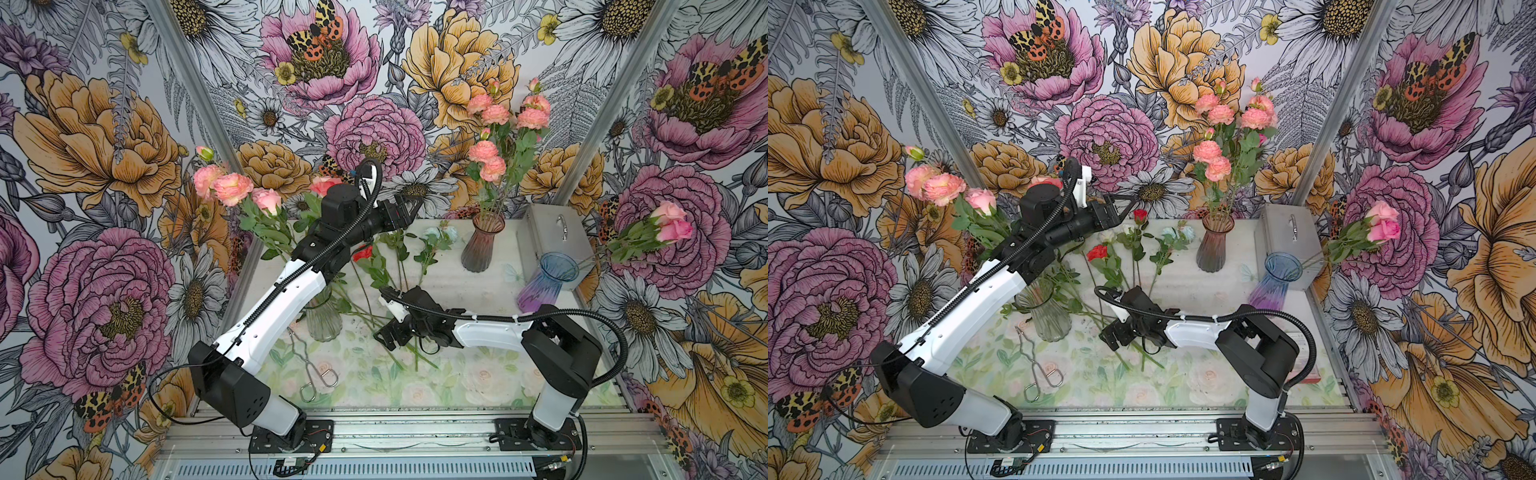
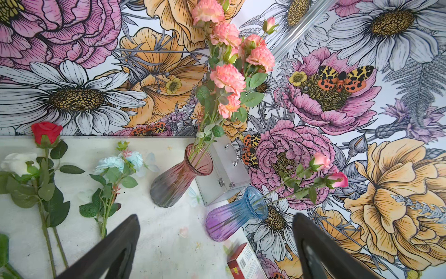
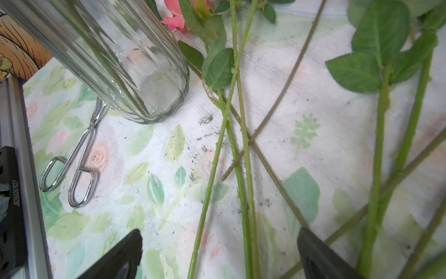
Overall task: Place the pink flowers into the vase
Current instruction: Adjust the flower at the center of the board.
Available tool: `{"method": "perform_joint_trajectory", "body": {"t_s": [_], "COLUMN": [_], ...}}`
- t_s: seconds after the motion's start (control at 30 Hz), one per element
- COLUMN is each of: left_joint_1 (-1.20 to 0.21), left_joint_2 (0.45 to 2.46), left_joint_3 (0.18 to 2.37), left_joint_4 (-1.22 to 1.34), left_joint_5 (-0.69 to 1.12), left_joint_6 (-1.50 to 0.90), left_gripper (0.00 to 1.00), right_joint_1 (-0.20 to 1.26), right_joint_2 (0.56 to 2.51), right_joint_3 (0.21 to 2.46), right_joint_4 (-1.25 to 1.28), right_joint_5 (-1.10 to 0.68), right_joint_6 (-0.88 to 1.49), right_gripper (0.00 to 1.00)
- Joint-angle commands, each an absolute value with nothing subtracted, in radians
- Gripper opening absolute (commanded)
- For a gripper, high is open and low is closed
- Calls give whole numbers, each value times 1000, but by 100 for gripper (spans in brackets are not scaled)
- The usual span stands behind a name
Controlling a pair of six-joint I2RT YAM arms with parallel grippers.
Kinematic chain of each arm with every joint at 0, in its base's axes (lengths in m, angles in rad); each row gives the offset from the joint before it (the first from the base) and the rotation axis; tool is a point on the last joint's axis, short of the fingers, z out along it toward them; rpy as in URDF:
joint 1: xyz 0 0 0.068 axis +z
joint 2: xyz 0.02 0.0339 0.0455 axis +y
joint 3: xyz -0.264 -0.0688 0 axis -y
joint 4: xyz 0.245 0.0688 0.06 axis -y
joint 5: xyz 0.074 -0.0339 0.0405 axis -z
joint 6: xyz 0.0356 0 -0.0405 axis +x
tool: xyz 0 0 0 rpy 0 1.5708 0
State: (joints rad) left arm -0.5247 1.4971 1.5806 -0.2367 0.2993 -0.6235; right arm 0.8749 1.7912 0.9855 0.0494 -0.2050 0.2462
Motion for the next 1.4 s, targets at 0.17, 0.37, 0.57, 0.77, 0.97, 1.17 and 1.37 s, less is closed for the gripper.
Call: {"method": "perform_joint_trajectory", "body": {"t_s": [0.17, 0.37, 0.57, 0.77, 0.97, 1.17, 1.37], "left_joint_1": [-512, -511, -512, -512, -521, -526, -539], "left_joint_2": [1454, 1449, 1445, 1447, 1453, 1453, 1464], "left_joint_3": [1607, 1604, 1608, 1610, 1611, 1610, 1611], "left_joint_4": [-238, -238, -238, -238, -236, -237, -236], "left_joint_5": [285, 285, 285, 284, 285, 285, 289], "left_joint_6": [-629, -629, -631, -637, -641, -641, -644], "left_gripper": [99, 99, 99, 99, 98, 98, 99], "right_joint_1": [905, 918, 925, 914, 878, 813, 799], "right_joint_2": [1941, 2014, 2068, 2096, 2090, 2073, 2002], "right_joint_3": [1148, 1205, 1270, 1298, 1295, 1269, 1234], "right_joint_4": [-3, -49, -141, -218, -255, -283, -282], "right_joint_5": [-58, -23, 114, 323, 425, 467, 461], "right_joint_6": [232, 241, 252, 301, 376, 446, 415], "right_gripper": [99, 99, 98, 92, 92, 89, 88]}}
